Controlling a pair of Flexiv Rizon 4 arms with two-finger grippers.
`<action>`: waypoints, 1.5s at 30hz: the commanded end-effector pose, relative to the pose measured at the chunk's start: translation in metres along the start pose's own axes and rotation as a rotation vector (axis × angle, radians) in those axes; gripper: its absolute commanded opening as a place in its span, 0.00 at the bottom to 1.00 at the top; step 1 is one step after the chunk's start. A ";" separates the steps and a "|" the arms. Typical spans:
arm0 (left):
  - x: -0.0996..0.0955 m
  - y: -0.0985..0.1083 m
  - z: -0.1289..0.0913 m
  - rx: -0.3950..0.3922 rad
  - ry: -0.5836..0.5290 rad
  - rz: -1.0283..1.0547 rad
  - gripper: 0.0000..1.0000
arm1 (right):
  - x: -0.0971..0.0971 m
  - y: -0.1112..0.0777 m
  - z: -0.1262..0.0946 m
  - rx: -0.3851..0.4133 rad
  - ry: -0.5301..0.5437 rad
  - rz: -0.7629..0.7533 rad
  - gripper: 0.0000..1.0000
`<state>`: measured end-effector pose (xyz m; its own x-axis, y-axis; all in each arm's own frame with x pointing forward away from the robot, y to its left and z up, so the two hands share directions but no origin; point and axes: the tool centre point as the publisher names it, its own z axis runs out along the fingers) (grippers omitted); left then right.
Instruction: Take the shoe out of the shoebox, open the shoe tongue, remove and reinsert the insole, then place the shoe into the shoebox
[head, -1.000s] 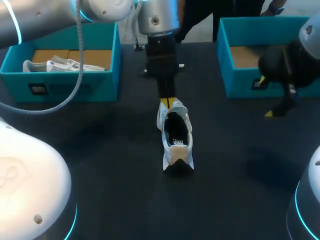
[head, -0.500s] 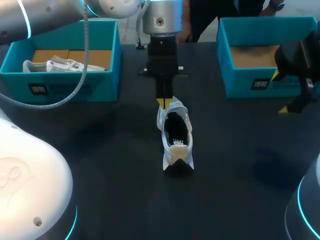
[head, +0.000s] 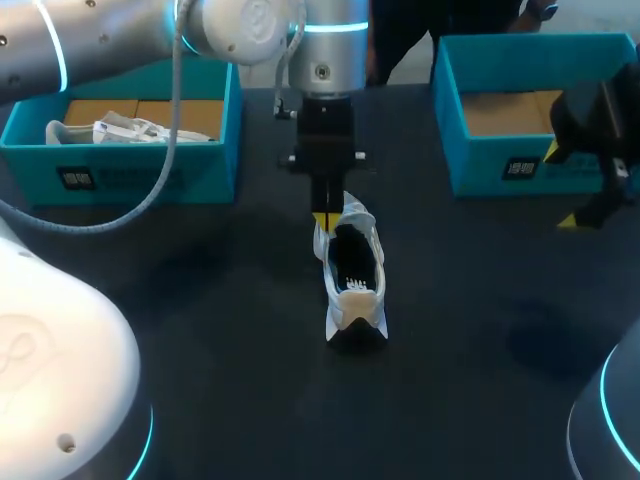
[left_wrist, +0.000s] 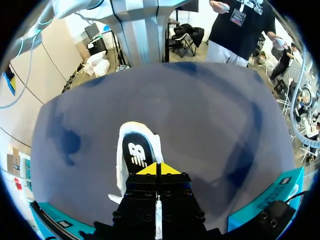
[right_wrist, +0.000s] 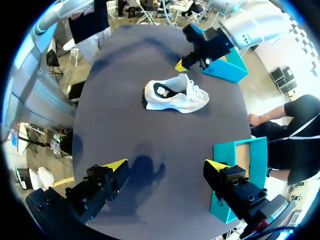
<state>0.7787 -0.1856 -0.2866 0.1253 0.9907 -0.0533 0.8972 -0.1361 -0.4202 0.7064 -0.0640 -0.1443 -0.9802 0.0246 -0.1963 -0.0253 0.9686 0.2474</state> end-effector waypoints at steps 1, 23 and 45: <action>-0.004 0.002 0.008 -0.019 0.005 -0.001 0.00 | -0.002 0.001 0.001 0.002 0.003 0.000 1.00; -0.018 0.009 0.044 -0.123 -0.045 0.007 0.00 | -0.002 0.001 0.001 0.002 0.003 0.000 1.00; -0.032 0.025 0.089 -0.137 -0.073 -0.001 0.00 | -0.002 0.001 0.001 0.002 0.003 0.000 1.00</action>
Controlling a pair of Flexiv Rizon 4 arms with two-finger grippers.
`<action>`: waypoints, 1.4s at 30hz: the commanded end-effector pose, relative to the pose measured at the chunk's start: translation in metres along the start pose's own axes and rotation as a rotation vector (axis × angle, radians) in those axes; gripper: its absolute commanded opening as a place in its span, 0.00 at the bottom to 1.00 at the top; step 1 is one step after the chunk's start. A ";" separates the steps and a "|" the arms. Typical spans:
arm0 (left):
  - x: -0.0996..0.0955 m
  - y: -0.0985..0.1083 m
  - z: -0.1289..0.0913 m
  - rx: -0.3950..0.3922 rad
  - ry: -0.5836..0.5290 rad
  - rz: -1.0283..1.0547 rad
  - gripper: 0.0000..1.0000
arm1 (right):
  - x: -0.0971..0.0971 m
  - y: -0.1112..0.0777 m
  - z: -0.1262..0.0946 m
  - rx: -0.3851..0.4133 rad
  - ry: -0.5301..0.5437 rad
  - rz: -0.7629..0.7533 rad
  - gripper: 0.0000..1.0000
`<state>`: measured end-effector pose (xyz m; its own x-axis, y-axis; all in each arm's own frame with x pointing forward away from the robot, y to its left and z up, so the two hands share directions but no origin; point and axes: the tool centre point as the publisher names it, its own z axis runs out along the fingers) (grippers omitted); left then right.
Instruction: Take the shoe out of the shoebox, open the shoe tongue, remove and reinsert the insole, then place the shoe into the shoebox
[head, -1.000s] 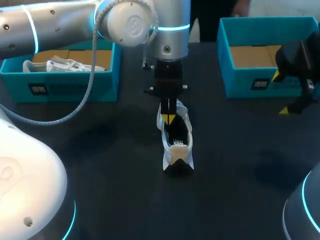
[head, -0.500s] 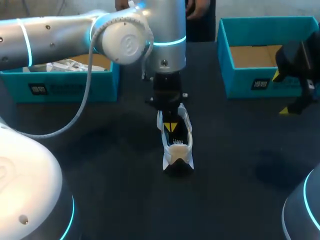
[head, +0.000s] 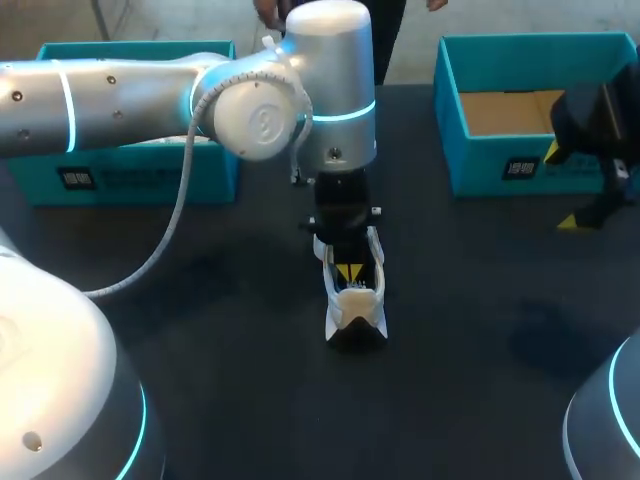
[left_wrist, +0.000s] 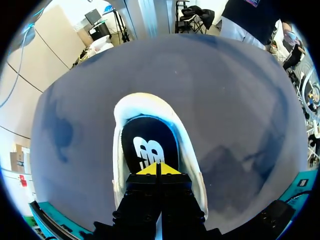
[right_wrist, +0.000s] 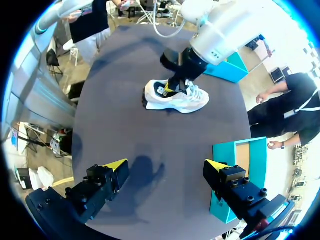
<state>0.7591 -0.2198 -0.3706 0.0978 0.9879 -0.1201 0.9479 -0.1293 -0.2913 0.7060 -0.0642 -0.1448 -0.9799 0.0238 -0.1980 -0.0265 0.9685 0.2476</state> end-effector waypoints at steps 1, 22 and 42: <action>0.000 0.002 0.007 0.002 0.001 0.000 0.00 | -0.002 0.001 0.001 0.003 0.004 0.002 1.00; -0.017 -0.015 -0.011 0.001 -0.045 0.042 0.00 | -0.002 0.001 0.001 0.003 0.004 0.002 1.00; -0.009 0.001 -0.002 -0.026 0.000 0.017 0.00 | -0.002 0.001 0.001 0.003 0.004 0.002 1.00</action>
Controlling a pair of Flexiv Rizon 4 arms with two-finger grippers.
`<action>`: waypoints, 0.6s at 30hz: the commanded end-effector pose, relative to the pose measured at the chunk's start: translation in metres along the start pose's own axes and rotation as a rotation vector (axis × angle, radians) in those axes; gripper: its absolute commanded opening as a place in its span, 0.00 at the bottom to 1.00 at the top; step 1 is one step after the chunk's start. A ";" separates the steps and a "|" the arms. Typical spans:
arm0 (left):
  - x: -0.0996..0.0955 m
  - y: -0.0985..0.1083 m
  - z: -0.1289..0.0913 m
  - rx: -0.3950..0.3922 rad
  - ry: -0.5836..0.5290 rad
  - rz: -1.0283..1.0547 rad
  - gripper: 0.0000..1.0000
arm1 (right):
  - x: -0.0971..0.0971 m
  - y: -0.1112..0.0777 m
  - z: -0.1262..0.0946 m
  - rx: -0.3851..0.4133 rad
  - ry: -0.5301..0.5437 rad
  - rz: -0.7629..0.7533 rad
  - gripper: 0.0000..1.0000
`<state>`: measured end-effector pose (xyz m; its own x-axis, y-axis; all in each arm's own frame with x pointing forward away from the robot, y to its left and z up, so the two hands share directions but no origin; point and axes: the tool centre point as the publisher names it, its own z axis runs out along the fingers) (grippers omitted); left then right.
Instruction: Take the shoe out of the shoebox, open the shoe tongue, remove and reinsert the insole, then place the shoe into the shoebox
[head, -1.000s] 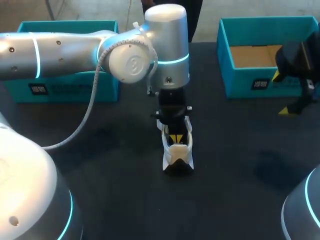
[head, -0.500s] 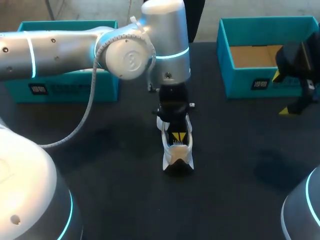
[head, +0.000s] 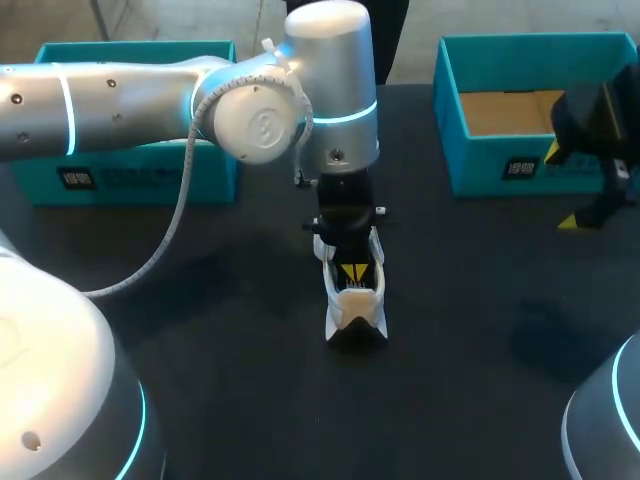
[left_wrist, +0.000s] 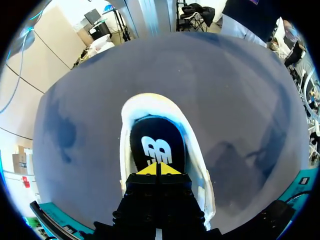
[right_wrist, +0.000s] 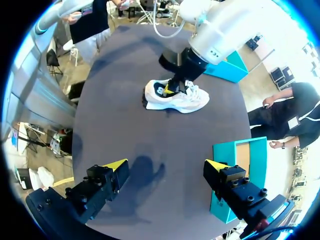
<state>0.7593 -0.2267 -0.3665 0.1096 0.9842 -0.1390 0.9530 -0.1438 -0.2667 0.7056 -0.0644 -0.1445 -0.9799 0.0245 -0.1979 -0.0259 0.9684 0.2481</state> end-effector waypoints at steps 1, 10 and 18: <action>-0.001 0.002 0.004 -0.005 0.022 0.000 0.00 | -0.002 0.001 0.002 0.003 0.004 0.001 1.00; 0.001 -0.002 0.021 0.000 0.057 -0.011 0.00 | -0.002 0.001 0.002 0.003 0.004 0.001 1.00; 0.001 -0.011 0.004 -0.012 0.026 -0.011 0.00 | -0.002 0.001 0.002 0.003 0.004 0.001 1.00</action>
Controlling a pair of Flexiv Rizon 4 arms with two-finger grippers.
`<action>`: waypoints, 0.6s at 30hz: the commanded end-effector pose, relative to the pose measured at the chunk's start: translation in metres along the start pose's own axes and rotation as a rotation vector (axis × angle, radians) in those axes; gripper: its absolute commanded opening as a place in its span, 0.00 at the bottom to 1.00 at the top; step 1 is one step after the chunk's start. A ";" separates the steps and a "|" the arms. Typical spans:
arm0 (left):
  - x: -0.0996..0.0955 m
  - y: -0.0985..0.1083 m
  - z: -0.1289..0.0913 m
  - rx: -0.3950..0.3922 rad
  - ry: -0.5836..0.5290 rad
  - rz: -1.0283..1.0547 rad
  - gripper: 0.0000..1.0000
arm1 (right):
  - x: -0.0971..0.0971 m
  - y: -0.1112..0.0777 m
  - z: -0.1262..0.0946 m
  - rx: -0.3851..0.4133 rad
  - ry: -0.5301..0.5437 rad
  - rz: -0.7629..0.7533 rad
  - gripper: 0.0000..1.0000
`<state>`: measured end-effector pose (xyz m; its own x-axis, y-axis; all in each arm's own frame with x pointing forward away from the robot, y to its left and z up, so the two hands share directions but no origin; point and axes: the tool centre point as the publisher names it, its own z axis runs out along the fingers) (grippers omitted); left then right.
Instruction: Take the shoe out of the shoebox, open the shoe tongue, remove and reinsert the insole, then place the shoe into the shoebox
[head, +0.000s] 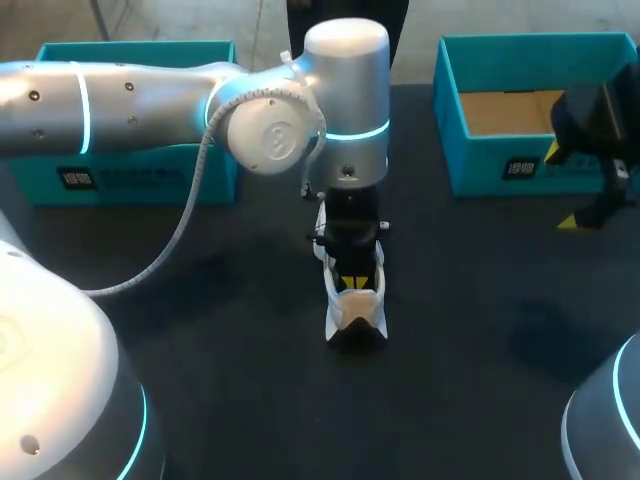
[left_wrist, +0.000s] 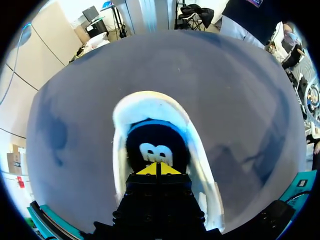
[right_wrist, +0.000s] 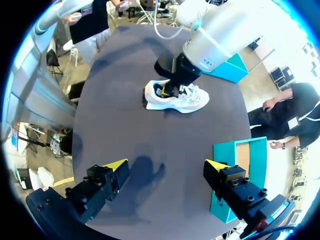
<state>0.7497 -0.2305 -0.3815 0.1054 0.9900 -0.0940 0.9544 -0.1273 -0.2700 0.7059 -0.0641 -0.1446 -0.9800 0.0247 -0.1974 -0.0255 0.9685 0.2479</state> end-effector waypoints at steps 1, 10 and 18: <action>0.005 -0.007 -0.017 -0.015 -0.018 0.007 0.00 | -0.002 0.001 0.001 0.003 0.004 0.000 1.00; 0.001 -0.025 -0.015 0.011 -0.025 0.023 0.00 | -0.002 0.001 0.001 0.003 0.004 0.000 1.00; -0.002 -0.021 0.002 0.011 0.009 0.019 0.00 | -0.002 0.001 0.001 0.003 0.004 0.000 1.00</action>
<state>0.7280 -0.2233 -0.3699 0.1239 0.9871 -0.1014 0.9492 -0.1477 -0.2777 0.7063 -0.0637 -0.1444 -0.9802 0.0247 -0.1966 -0.0252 0.9686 0.2474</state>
